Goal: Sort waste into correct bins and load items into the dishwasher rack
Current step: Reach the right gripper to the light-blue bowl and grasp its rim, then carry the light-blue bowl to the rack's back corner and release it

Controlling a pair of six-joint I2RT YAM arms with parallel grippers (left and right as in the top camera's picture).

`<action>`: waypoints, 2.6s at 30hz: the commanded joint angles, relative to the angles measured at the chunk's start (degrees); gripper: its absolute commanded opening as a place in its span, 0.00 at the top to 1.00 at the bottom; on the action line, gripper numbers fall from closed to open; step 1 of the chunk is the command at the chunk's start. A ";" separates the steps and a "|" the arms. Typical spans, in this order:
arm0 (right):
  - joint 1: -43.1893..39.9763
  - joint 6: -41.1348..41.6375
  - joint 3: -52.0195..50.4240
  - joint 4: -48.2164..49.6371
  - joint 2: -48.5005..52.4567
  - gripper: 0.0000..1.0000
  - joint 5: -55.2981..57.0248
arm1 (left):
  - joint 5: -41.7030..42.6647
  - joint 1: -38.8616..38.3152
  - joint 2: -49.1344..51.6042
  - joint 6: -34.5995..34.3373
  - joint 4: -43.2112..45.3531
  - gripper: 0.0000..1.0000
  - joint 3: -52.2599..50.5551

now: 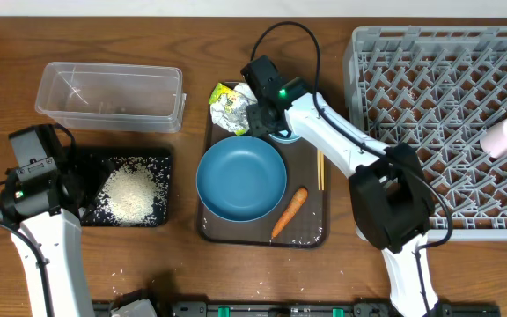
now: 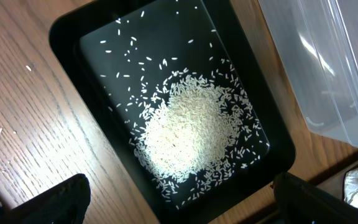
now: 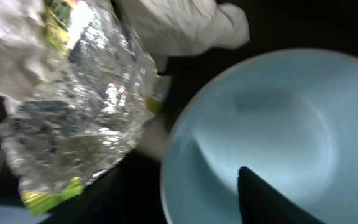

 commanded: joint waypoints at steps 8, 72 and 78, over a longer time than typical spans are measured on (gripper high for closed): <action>2.21 1.75 -0.26 -0.13 4.13 0.51 1.51 | -0.28 0.28 0.07 -0.09 0.04 0.04 0.98; -70.95 -3.26 -0.24 22.84 -2.36 0.99 -86.07 | -0.28 0.28 0.07 -0.09 0.04 0.04 0.98; -71.49 -4.55 -0.26 22.86 -2.23 0.99 -88.63 | -0.28 0.28 0.07 -0.09 0.04 0.04 0.98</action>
